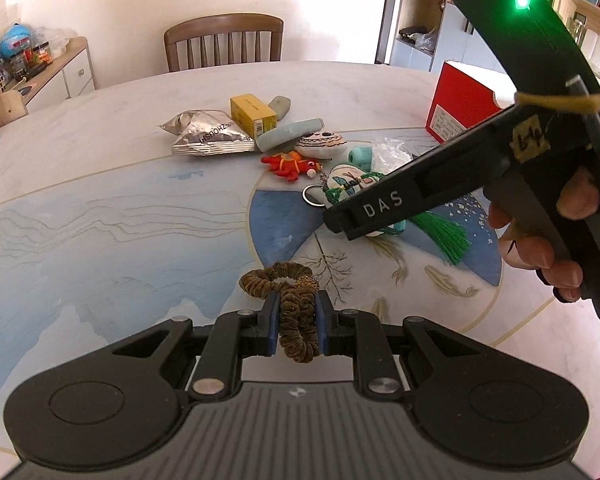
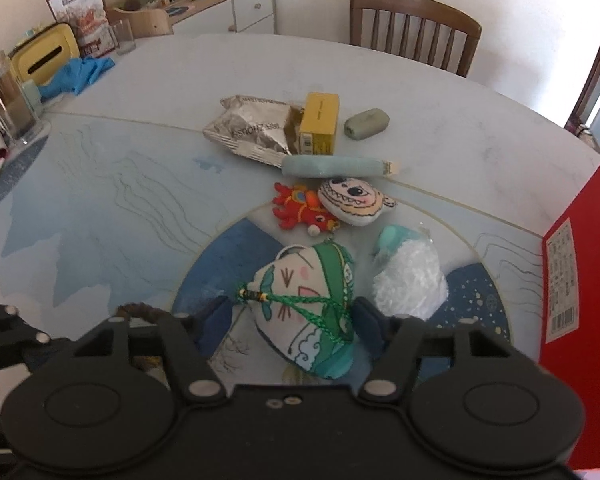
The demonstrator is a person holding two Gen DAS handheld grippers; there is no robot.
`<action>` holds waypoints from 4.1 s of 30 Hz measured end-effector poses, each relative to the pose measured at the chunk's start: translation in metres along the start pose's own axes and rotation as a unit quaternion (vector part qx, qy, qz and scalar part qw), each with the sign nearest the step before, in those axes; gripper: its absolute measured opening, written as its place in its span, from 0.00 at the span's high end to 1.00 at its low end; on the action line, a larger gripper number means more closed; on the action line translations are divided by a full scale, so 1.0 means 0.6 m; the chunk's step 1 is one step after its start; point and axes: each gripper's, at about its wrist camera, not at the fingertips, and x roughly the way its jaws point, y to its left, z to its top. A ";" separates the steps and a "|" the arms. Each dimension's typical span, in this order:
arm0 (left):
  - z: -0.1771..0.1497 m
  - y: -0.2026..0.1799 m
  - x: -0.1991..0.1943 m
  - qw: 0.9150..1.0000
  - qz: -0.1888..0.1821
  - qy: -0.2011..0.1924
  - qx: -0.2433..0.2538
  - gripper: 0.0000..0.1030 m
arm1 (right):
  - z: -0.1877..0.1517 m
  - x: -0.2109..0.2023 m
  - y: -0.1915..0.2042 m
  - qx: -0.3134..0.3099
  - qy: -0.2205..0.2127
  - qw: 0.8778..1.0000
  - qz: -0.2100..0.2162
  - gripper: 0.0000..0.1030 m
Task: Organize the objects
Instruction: 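Grasp the brown bead bracelet with left tool while right tool grasps the embroidered pouch, then carry the bracelet with left tool while right tool carries the pouch into the shoebox, then open both tools to release the bracelet and pouch inside the box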
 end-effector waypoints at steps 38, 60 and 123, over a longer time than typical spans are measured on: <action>0.218 -0.229 -0.111 0.989 -0.081 -0.076 0.097 0.83 | -0.038 -0.336 -0.264 0.149 -0.123 0.979 0.057 0.60; 0.324 -0.431 0.051 0.990 -0.088 -0.027 0.108 0.83 | -0.112 -0.325 -0.516 0.187 -0.116 0.975 0.004 0.60; 0.349 -0.465 0.146 0.995 -0.068 0.012 0.070 0.20 | -0.173 -0.256 -0.540 0.079 -0.047 0.996 0.007 0.17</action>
